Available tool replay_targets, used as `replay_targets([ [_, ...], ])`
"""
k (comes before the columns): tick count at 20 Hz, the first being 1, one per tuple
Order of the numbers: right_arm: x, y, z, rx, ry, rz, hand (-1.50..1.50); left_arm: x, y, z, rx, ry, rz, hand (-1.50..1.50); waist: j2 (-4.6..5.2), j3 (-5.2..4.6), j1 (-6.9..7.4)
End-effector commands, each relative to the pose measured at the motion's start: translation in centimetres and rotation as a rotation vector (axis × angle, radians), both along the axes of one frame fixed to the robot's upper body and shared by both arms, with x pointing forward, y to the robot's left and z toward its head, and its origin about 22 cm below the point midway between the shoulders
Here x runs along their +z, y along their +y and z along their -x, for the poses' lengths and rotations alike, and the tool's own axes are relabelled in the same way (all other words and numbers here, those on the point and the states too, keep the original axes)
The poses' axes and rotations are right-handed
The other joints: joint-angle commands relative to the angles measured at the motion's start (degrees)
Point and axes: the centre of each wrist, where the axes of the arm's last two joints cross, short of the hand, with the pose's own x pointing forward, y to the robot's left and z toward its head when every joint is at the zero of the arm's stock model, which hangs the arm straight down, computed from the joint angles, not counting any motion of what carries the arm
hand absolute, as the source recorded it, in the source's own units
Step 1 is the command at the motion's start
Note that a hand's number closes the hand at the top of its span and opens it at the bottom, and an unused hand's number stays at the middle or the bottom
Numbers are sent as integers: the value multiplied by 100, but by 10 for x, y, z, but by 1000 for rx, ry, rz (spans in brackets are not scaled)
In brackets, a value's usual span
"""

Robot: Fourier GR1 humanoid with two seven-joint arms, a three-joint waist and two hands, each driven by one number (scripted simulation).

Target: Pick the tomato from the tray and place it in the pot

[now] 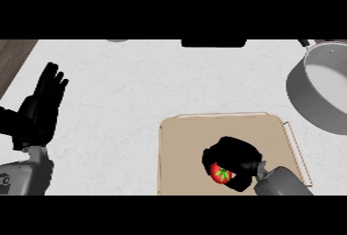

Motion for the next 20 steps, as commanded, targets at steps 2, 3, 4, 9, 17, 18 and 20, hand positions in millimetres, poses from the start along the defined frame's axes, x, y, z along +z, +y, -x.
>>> replay_targets([
  [2,7,-11,6,19,10,5,150,11,-7,-7,1,1,6,0,26,8,-26],
  [3,-20,-3,12,20,-5,23,150,18,-4,-6,-7,10,26,0,28,9,-14],
  [4,-4,-11,-15,18,-1,8,150,8,7,14,6,3,7,0,28,8,13],
  [9,-8,-31,32,-415,9,1,150,4,0,10,22,14,16,0,-27,7,-162],
  [17,43,-21,88,-636,-97,-164,150,7,10,10,24,-2,-4,0,-1,5,-120],
  [18,58,-19,79,-680,-135,-260,150,6,12,7,18,9,3,0,0,4,-145],
  [20,79,-32,77,-769,-245,-385,150,-3,8,10,37,10,-3,0,-8,5,-185],
])
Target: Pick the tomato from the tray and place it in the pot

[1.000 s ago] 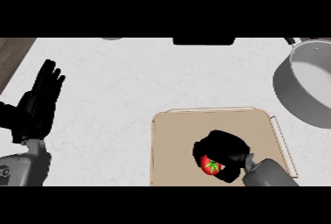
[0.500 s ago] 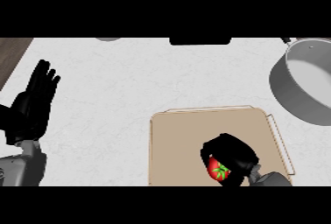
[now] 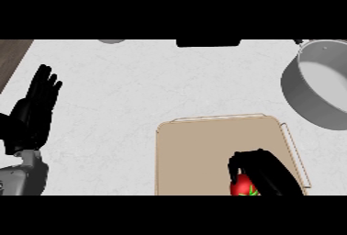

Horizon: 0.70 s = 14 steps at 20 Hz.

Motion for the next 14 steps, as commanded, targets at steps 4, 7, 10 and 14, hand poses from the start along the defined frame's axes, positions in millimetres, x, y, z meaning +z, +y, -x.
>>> replay_targets([
  [4,63,-19,18,-274,-335,-246,150,15,3,-9,-13,-2,2,0,2,5,-19],
  [7,90,-37,21,-377,-462,-255,150,1,10,-7,-8,-6,2,0,23,-1,31],
  [10,100,-61,18,-462,-502,-308,150,1,-11,-3,-14,-8,12,0,28,5,97],
  [14,123,-98,9,-538,-536,-306,150,10,2,4,-30,-2,-6,0,26,4,153],
])
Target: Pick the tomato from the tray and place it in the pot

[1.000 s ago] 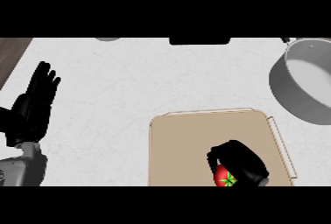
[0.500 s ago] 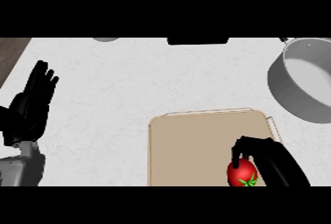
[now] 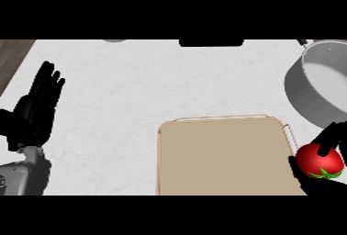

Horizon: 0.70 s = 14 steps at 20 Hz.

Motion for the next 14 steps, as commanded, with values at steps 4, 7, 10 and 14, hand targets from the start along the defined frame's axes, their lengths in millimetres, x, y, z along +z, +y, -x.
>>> replay_targets([
  [4,25,-70,-19,-108,-47,-86,150,1,22,-6,2,9,-1,0,13,1,33],
  [7,24,-99,-50,-114,-30,-149,150,-5,-18,1,-13,-3,-12,0,18,5,70],
  [10,16,-93,-70,-143,7,-129,150,11,-9,-9,-21,5,14,0,15,1,67],
  [14,-9,-116,-99,-177,11,-115,150,-11,6,5,-14,13,-13,0,25,2,111],
])
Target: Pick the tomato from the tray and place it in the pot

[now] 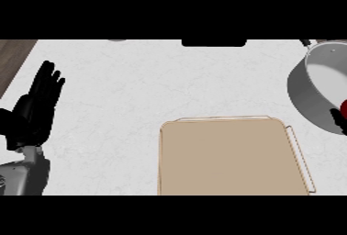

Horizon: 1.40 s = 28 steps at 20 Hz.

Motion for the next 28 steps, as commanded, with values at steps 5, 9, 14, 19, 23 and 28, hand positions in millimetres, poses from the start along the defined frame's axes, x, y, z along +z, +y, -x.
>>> replay_targets([
  [5,-11,-48,-25,-131,-34,243,150,-5,-7,1,-12,-17,1,0,61,5,93],
  [9,-34,-56,-46,-251,-26,378,150,-2,-17,2,-30,-3,12,0,54,8,154],
  [14,-56,-84,-82,-239,41,363,150,6,-11,1,-31,-14,2,0,46,10,159],
  [19,-73,-91,-99,-221,113,219,150,9,-7,-7,-38,-15,11,0,75,15,218],
  [23,-105,-84,-98,-202,222,97,-150,5,-14,-8,-62,-30,5,0,103,22,267],
  [28,-109,-98,-91,-35,206,-49,-150,1,-8,-19,-35,-25,9,0,119,26,180],
])
